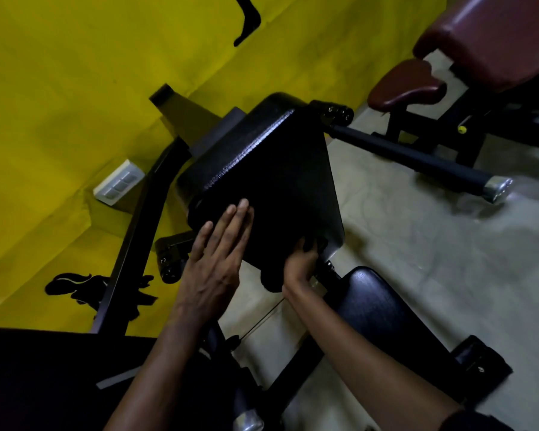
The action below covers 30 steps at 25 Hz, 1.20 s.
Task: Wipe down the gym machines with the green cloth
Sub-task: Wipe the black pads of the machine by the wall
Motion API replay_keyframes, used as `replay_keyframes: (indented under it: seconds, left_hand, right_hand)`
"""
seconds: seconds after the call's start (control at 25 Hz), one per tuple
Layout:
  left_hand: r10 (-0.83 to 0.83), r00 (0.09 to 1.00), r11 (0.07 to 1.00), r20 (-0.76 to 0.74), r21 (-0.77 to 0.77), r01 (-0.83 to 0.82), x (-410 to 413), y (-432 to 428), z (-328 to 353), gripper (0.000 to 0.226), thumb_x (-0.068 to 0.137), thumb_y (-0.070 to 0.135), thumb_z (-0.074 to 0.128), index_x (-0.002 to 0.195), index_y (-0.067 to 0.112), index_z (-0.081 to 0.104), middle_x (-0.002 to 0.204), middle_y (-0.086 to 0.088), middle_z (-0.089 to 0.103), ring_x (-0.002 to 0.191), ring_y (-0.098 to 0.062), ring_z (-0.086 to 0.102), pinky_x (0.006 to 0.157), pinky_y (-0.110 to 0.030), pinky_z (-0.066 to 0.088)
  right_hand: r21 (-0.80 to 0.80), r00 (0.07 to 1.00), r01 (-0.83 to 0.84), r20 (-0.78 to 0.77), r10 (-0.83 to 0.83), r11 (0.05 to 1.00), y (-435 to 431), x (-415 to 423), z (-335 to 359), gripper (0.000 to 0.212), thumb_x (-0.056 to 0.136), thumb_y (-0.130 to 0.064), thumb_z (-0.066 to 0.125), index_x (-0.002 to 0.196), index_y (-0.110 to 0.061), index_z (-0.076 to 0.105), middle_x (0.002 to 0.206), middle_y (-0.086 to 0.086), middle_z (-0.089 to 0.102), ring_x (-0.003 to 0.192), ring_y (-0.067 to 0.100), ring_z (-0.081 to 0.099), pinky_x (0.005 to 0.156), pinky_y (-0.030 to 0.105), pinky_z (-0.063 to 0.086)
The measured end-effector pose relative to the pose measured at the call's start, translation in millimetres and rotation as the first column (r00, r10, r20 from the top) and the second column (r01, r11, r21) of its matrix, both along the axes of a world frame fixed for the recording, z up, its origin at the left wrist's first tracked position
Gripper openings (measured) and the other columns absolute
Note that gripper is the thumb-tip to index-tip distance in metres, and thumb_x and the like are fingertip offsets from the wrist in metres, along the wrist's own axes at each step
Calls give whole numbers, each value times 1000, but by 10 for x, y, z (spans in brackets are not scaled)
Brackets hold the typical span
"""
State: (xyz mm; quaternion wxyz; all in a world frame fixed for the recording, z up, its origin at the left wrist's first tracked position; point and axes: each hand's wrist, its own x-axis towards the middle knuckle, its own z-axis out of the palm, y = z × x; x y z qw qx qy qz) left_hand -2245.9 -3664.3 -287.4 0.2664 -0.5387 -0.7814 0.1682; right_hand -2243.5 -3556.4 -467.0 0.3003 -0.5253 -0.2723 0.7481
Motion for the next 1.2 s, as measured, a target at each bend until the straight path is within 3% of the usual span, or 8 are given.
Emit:
replay_keyframes:
  seconds: [0.16, 0.24, 0.36, 0.52, 0.76, 1.0, 1.08, 1.2]
  left_hand:
    - [29, 999, 997, -18, 75, -27, -41, -50, 150, 94, 85, -2, 66, 158, 8, 9, 167, -8, -3, 154, -22, 0, 123, -41, 5]
    - [21, 1000, 996, -7, 86, -20, -31, -46, 152, 94, 85, -2, 64, 158, 8, 7, 167, -9, -3, 154, -23, 0, 124, -41, 4]
    - [11, 999, 996, 48, 92, -16, -22, -32, 105, 94, 85, -6, 60, 158, 9, 2, 166, -8, -9, 154, -23, -4, 124, -41, 0]
    - [6, 997, 990, 79, 138, -17, -54, -57, 77, 97, 84, -7, 61, 158, 9, 1, 166, -7, -11, 154, -22, -3, 124, -40, 1]
    - [-25, 990, 957, 140, 290, -17, -112, -120, 125, 88, 97, 19, 62, 158, 10, -1, 165, -6, -13, 153, -23, -2, 125, -39, 4]
    - [-176, 931, 914, 321, 405, 33, -118, -132, 176, 80, 92, -7, 59, 156, 2, 11, 165, -14, 8, 153, -28, 10, 123, -47, 18]
    - [-256, 905, 875, 340, 479, 67, -127, -159, 197, 65, 91, -11, 52, 151, -6, 27, 160, -21, 23, 151, -30, 21, 119, -51, 27]
    - [-284, 907, 862, 310, 496, 100, -189, -236, 176, 56, 95, -1, 52, 147, -7, 34, 158, -21, 29, 148, -32, 27, 115, -55, 32]
  right_hand:
    - [309, 986, -6, 160, -45, 951, 269, 78, 47, 46, 105, -30, 49, 141, -2, 53, 139, 16, 58, 129, 28, 51, 101, 5, 26]
    - [265, 977, -34, 212, -24, 964, 414, 41, -249, 57, 102, -49, 41, 142, -9, 50, 145, 18, 51, 134, 31, 48, 110, 17, 33]
    - [187, 960, -224, 210, 184, 957, 620, 36, -583, 51, 106, -39, 31, 148, -12, 42, 148, 16, 47, 136, 33, 46, 111, 32, 39]
    - [426, 933, -21, 334, -135, 904, 564, 96, 113, 56, 101, -57, 32, 135, -22, 60, 120, 15, 69, 109, 36, 64, 91, 39, 51]
    - [609, 959, 31, 205, -195, 793, 405, 288, 975, 41, 103, -36, 51, 141, -22, 57, 141, 19, 55, 126, 36, 56, 100, 40, 48]
    - [860, 965, 31, 106, -238, 509, 191, 304, 1274, 32, 98, -29, 62, 123, -11, 70, 134, 25, 58, 124, 38, 57, 108, 29, 41]
    - [932, 982, -4, 71, -173, 361, 41, 278, 1110, 32, 99, -30, 59, 120, -9, 71, 141, 23, 51, 131, 39, 50, 117, 24, 30]
    - [987, 989, -143, 145, -23, 70, -165, 324, 699, 35, 89, -20, 63, 124, -16, 62, 149, 13, 37, 138, 36, 39, 119, 37, 27]
